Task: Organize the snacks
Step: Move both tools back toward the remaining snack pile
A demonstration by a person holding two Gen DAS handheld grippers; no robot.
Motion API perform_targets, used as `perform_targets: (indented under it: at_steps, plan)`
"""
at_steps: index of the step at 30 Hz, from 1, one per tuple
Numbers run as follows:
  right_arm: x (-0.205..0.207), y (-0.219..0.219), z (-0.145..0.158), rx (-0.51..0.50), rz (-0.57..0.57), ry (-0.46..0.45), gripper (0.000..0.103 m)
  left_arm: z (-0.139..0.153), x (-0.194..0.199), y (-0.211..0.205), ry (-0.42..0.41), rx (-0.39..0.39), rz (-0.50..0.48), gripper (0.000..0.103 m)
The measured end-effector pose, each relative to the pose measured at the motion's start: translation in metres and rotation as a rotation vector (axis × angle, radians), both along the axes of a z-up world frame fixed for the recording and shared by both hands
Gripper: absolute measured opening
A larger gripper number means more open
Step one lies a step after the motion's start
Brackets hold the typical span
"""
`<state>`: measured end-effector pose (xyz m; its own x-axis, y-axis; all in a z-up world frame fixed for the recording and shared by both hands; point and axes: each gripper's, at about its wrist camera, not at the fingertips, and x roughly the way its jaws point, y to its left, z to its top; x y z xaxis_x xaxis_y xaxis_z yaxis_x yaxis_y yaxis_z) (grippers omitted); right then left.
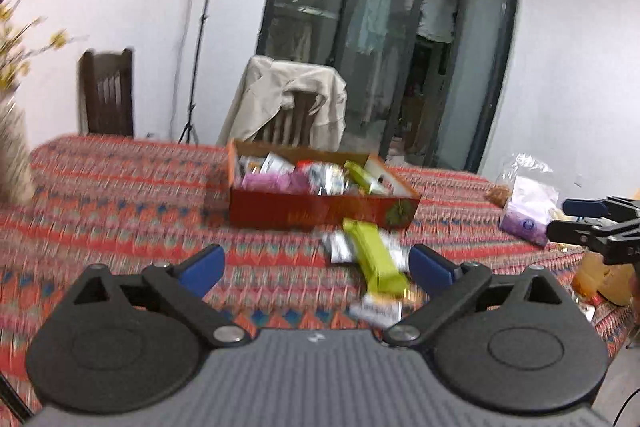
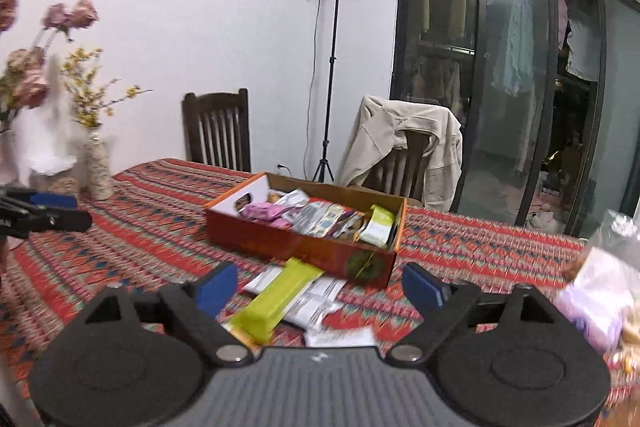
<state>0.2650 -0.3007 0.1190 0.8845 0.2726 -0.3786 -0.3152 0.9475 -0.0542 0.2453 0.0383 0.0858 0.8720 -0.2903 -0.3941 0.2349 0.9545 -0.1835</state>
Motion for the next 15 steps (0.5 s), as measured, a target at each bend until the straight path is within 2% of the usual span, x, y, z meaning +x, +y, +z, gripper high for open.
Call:
perform_targets:
  at_steps: [5, 8, 10, 15]
  plan:
    - [-0.045, 0.001, -0.023, 0.01, -0.008, 0.008, 0.092, -0.02, -0.042, 0.006, 0.027, 0.004, 0.058, 0.1]
    - [-0.066, 0.002, -0.042, 0.03, -0.046, 0.019, 0.095, -0.03, -0.062, 0.001, 0.026, 0.06, 0.079, 0.101]
    - [-0.075, 0.0, -0.056, 0.055, -0.062, 0.043, 0.096, -0.038, -0.07, -0.002, 0.038, 0.085, 0.081, 0.101]
    - [-0.092, -0.002, -0.087, 0.059, -0.098, 0.099, 0.096, -0.054, -0.075, -0.008, 0.096, 0.087, 0.058, 0.101]
